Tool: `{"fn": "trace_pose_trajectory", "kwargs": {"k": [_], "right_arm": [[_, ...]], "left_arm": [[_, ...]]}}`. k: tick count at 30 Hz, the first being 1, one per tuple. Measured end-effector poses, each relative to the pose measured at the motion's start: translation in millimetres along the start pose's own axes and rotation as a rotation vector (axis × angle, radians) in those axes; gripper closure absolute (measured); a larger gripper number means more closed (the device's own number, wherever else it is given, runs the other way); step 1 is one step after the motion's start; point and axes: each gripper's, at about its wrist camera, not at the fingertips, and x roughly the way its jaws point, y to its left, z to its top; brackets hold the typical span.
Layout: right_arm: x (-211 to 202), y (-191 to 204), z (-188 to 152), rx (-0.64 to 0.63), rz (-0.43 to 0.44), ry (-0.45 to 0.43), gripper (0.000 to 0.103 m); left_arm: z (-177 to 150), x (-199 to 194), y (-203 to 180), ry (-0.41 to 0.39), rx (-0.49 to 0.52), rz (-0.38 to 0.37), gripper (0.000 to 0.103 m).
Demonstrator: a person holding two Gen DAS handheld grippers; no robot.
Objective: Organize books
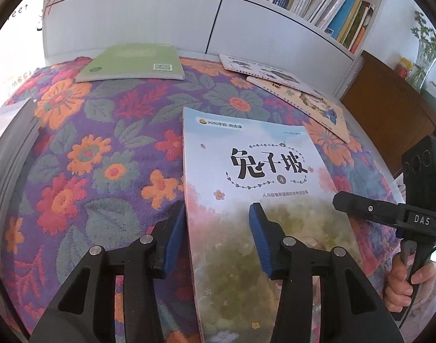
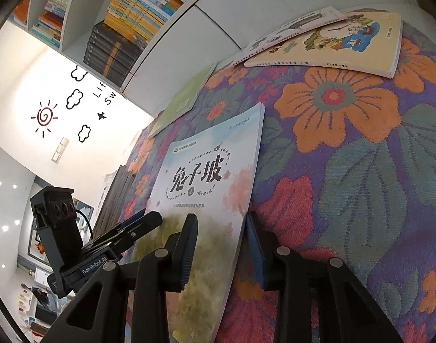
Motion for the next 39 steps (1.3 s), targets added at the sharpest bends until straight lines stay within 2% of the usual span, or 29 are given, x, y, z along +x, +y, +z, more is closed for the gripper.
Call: {"fn": "trace_pose_trajectory", "kwargs": {"k": [14,20,22,24,29,33,37,39], "right_arm": [[1.1,11.5,-4.5,-0.048,-0.043,-0.009,0.069],[1.6,7.7,-3.7,-0.03,-0.023,-0.006,0.069],[1.6,7.9,-3.4,-0.034,-0.028,-0.005,0.069],[1.3,8.1,-3.2,-0.032,-0.026,-0.006,0.067],[-2.9,1.0,-3.2,0.024,0.058,-0.004,0.067],[-11.0,6.6,-1.1,0.071,0.146,-0.006,0.067],[-10.3,15.3,3.6,0.2,0.22,0.037,0.067],[-7.7,29.0,6.1,0.196,0.22,0.054,0.067]], "left_arm": [[0.0,-3.5,3.8,-0.008,-0.035,-0.043,0.061],[-0.5,-4.4,4.5,-0.012,-0.042,-0.052,0.061],[-0.6,-4.7,4.9,-0.012,-0.044,-0.062,0.059],[-0.2,-5.4,5.2,-0.01,-0.045,-0.096,0.051],[0.1,-13.9,8.3,-0.009,-0.083,-0.148,0.05],[10.4,-38.6,14.9,-0.042,-0.154,-0.297,0.05],[23.1,-57.7,10.2,-0.067,-0.093,-0.211,0.05],[28.6,-66.5,15.0,-0.071,-0.104,-0.229,0.05]]}}
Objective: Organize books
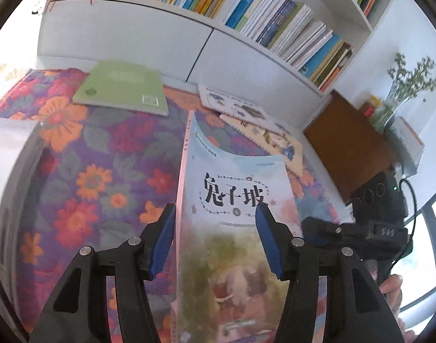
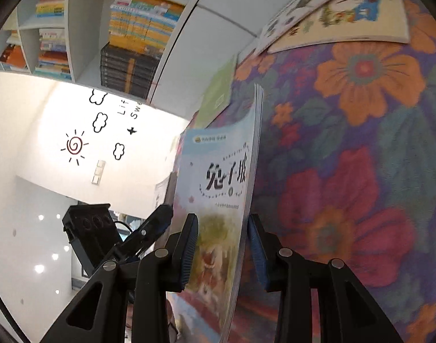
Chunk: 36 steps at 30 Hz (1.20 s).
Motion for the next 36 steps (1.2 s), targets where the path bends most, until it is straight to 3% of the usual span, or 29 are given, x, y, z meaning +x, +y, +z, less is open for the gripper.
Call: {"fn": "trace_pose_trajectory", "kwargs": {"k": [6,11,14,24,31,36], "right_arm": [[12.1,44.6,1.0,-0.037,0.007,0.026,0.067],[44.8,84.1,5.5,-0.02,0.034,0.134,0.067],[64.6,112.8,7.3,-0.072,0.017,0.148,0.067],[151.2,176.9,-1.7,-0.138,0.051,0.223,0.067],[216.6,194.8,-14.4,-0.187,0.042,0.285,0.067],[249.6,181.9,-19.2,-0.175,-0.002,0.333,0.067]], "left_arm": [[22.8,-36.2,10.7,-0.032,0.006,0.034,0.05],[40.3,-69.1,24.5,-0.08,0.031,0.079,0.05],[48.9,-87.5,39.4,-0.1,0.02,0.094,0.05],[57.7,-155.5,134.8,-0.175,-0.101,0.114,0.05],[43.1,-157.6,196.0,-0.155,-0.185,0.185,0.05],[28.5,-143.3,220.5,-0.101,-0.215,0.2,0.05]]}}
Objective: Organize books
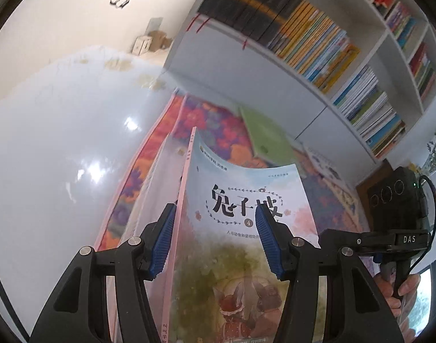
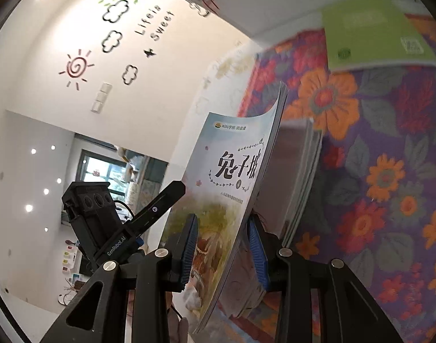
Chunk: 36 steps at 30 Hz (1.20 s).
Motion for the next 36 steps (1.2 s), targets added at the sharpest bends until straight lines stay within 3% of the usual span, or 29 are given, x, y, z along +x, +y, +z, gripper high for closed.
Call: {"fn": "trace_pose_trajectory", "kwargs": {"k": [7,10,12,17,20,22,25,29,33,36], "right_arm": [[11.2,-11.8,1.2,0.035,-0.049,0.015,0.067],[18.4,-11.0,0.2,0.023,-0.103,0.034,0.067],[19.8,-8.8,-1.7,0.003,-0.132,0.027,0.067],[20.6,-8.3,-2.2,-0.002,-0.156,0.025,0.067],[26.9,-6.3,-4.3,-0.017,-0.184,0.09,0.059],[18.2,-6.9,-4.8,-0.009,-0.174,0.067,0.057],[11.8,-4.1,-7.7,-0.038,-0.263,0.044,0.042],[26.8,4.7,-19.3,-0.062,-0.25,0.14,0.042],[42.9,26.1,-26.7,-0.175,-0.337,0.161,0.042],[50.9,29.1,-27.6,-0.17,-0.339,0.184,0.04]], "left_arm": [[-4.9,1.5,9.0,0.011,0.01,0.033,0.05],[-6.0,1.8,10.2,0.011,0.035,0.094,0.047],[-6.0,0.1,9.8,-0.001,0.057,0.133,0.04],[-6.8,-5.4,12.0,-0.013,0.067,0.195,0.039],[-7.1,-16.0,20.4,-0.04,0.03,0.201,0.039],[-7.3,-25.0,26.5,-0.056,0.007,0.208,0.039],[-7.8,-36.8,30.8,-0.076,-0.008,0.244,0.039],[-10.3,-44.1,30.0,-0.078,-0.01,0.263,0.036],[-12.5,-44.0,36.2,-0.049,-0.057,0.273,0.034],[-15.7,-45.9,36.8,-0.044,-0.06,0.277,0.034]]}}
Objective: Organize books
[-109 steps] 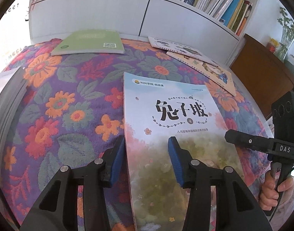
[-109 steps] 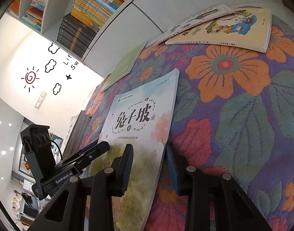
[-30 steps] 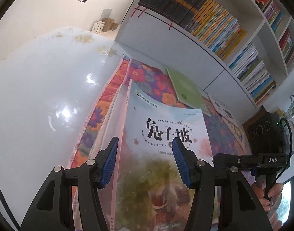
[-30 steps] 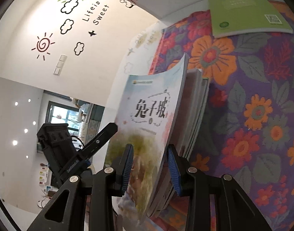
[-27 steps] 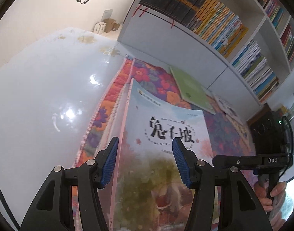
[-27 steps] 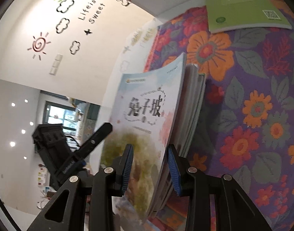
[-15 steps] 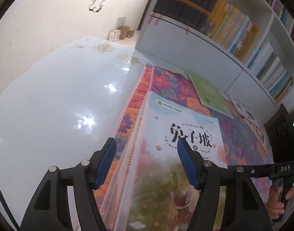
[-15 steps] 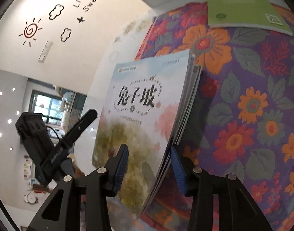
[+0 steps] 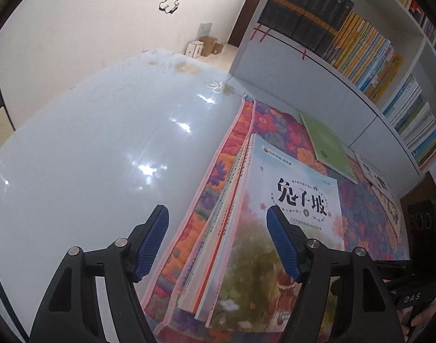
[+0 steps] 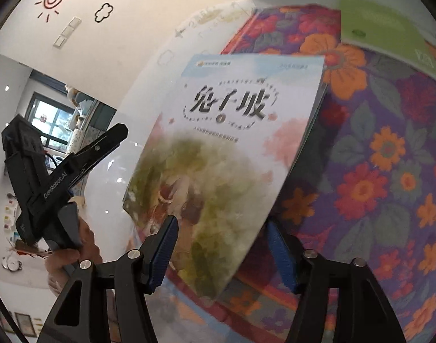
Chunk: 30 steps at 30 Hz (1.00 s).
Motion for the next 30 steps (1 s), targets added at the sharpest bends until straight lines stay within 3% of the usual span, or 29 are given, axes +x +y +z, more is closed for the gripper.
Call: {"fn": "trace_pose_trajectory", "kwargs": {"k": [11,18,22,30], "right_arm": [[5.3,8.2,-1.4,0.006,0.012,0.004,0.039],[-17.5,-22.6,-6.9,0.046,0.064,-0.062,0.04],[-54.7,-62.9,-21.0,0.091,0.048,-0.135,0.04],[-175.0,-180.2,-56.2,0.201,-0.05,-0.359,0.04]], "left_arm": [[-6.7,-10.8,-22.0,-0.004,0.023,0.004,0.034],[-8.9,-18.7,-48.1,-0.002,0.044,0.008,0.034],[-4.0,-14.6,-94.4,-0.01,0.104,0.003,0.034],[-2.8,14.2,-234.5,0.016,0.181,-0.169,0.034]]}}
